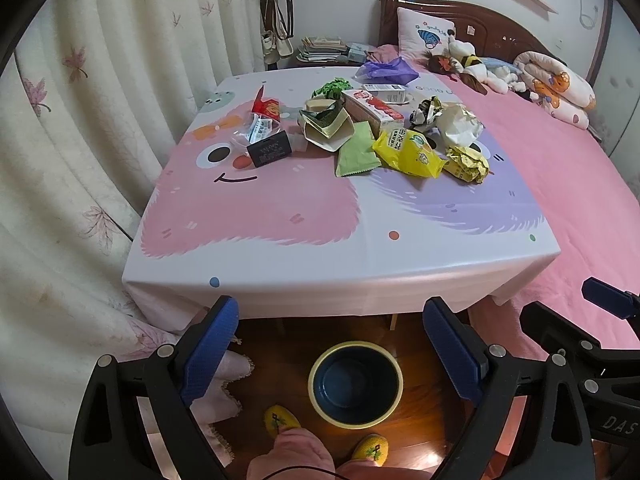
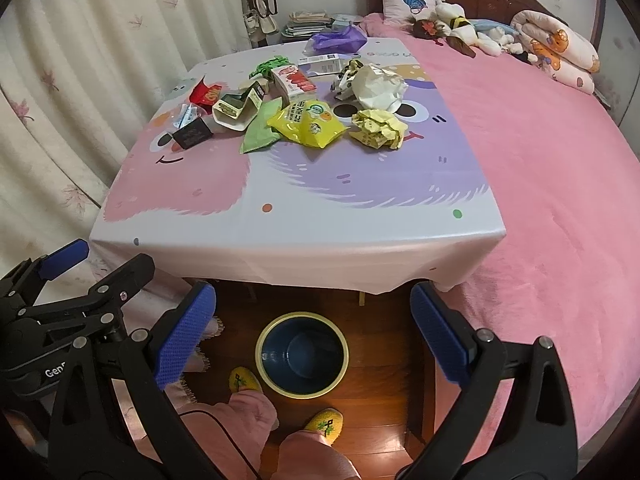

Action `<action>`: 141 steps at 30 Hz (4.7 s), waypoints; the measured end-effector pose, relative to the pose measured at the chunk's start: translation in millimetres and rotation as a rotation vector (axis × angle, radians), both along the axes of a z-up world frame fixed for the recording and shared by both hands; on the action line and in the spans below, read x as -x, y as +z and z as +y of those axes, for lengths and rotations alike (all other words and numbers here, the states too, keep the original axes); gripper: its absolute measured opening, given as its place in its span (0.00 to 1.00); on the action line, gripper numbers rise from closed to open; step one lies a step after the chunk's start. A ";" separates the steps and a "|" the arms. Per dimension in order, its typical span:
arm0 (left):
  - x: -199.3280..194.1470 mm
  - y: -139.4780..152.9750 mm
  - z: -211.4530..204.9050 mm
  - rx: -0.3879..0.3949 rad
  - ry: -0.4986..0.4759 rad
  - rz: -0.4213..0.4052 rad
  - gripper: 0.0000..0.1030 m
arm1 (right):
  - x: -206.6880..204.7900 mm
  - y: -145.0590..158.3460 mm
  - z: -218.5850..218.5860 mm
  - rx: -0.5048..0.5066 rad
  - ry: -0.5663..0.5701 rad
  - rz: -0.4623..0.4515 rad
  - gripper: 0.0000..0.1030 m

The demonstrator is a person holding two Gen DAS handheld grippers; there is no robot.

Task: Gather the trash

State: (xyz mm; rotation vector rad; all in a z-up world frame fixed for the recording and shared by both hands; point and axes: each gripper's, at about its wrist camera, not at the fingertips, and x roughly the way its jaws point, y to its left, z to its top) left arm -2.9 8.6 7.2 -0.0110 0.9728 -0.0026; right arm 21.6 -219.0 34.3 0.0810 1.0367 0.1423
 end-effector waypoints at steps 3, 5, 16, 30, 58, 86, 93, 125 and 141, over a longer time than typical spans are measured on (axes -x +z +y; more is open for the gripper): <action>0.3 0.0 0.4 -0.003 0.002 0.002 0.92 | 2.6 0.9 -0.2 -0.005 0.002 0.001 0.94; 2.6 0.9 2.4 -0.001 0.001 0.000 0.92 | 3.3 1.0 -0.3 -0.003 0.002 0.000 0.94; 9.5 1.1 5.9 -0.009 0.002 0.010 0.91 | 8.2 3.4 1.5 0.019 0.008 -0.004 0.94; 14.9 1.1 9.3 -0.009 0.000 0.012 0.90 | 14.7 5.7 4.4 0.024 0.011 -0.005 0.94; 12.0 15.5 -9.5 -0.022 -0.037 0.004 0.78 | 16.2 11.8 -0.7 0.000 0.016 -0.020 0.91; -138.6 46.5 81.5 0.039 -0.096 -0.027 0.78 | -103.8 33.7 90.3 0.070 0.141 -0.084 0.58; -237.9 27.9 151.6 0.085 -0.141 0.088 0.78 | -178.5 40.1 130.4 0.052 0.081 -0.050 0.56; -420.0 -104.7 176.6 0.281 -0.469 0.438 0.44 | -282.4 -52.5 172.9 -0.070 -0.160 0.215 0.52; -378.5 -62.3 212.9 0.129 -0.308 0.287 0.44 | -335.2 -73.6 216.3 0.031 -0.053 0.195 0.44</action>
